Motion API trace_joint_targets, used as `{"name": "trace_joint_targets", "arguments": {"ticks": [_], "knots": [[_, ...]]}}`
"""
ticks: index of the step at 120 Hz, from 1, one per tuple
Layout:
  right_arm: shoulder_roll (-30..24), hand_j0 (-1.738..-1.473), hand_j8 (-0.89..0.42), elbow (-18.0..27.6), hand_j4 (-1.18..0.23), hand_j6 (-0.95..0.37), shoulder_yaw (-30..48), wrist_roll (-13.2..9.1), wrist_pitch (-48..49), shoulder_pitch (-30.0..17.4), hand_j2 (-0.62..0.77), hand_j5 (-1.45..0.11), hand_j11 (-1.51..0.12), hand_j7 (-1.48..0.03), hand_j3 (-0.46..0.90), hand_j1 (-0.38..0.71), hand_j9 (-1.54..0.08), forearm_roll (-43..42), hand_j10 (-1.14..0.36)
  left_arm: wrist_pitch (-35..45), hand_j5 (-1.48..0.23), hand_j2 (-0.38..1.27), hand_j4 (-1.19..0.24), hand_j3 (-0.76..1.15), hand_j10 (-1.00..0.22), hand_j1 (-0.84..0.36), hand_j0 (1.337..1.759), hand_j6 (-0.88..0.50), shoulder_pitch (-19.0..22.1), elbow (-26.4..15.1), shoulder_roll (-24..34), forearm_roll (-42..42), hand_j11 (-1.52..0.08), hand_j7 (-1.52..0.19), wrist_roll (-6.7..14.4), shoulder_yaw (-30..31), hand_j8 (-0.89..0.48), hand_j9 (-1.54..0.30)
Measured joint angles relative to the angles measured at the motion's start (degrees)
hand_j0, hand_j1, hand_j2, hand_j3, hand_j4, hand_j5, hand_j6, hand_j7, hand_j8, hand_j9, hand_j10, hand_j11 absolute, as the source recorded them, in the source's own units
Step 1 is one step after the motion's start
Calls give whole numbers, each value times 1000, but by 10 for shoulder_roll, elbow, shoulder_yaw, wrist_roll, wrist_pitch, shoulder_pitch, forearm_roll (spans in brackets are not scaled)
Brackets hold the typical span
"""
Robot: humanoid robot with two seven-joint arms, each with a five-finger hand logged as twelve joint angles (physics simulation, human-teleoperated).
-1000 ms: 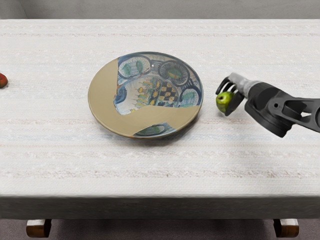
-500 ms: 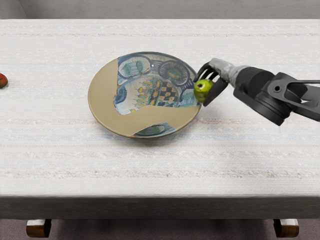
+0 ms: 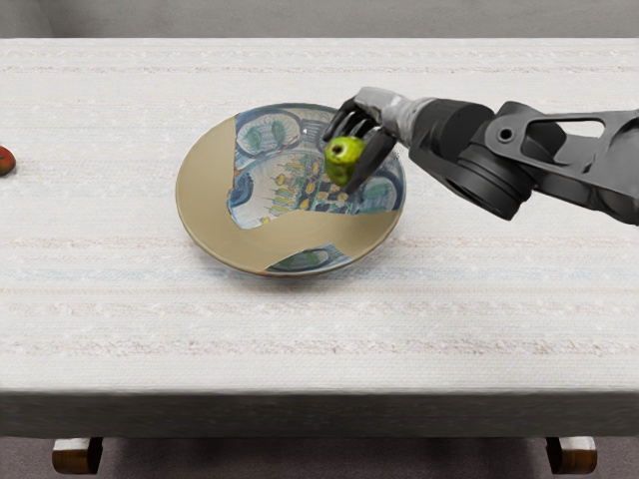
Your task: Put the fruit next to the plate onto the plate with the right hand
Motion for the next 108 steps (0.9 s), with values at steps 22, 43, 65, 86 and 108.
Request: {"name": "trace_joint_targets", "arguments": {"ticks": [22, 43, 65, 86, 108], "knots": [[52, -1656, -384, -48, -610, -524, 0, 0, 1, 5, 137, -881, -873, -835, 1, 99, -868, 2, -541, 0, -1, 0, -1, 0, -1, 348, 1658, -1, 0, 1, 0, 0, -1, -1, 0, 0, -1, -1], [97, -1655, -403, -104, -622, -541, 1, 0, 5, 7, 104, -866, -874, -835, 1, 73, -866, -1, -559, 0, -1, 0, -1, 0, -1, 348, 1658, -1, 0, 1, 0, 0, -1, -1, 0, 0, -1, -1], [134, -1654, -412, -147, -616, -550, 1, 0, 10, 10, 93, -844, -860, -820, 1, 64, -852, -1, -567, 0, -1, 0, -1, 0, -1, 348, 1658, -1, 0, 1, 0, 0, -1, -1, 0, 0, -1, -1], [159, -1656, -186, -169, -272, -245, 0, 0, 15, 22, 41, -372, -379, -362, 0, -163, -375, 15, -254, 0, -1, 0, -1, 0, -1, 348, 1658, -1, 0, 1, 0, 0, -1, -1, 0, 0, -1, -1], [163, -1657, -77, -165, -111, -101, -1, 0, 17, 30, 17, -152, -154, -147, 0, -274, -153, 19, -104, 0, -1, 0, -1, 0, -1, 348, 1658, -1, 0, 1, 0, 0, -1, -1, 0, 0, -1, -1]]}}
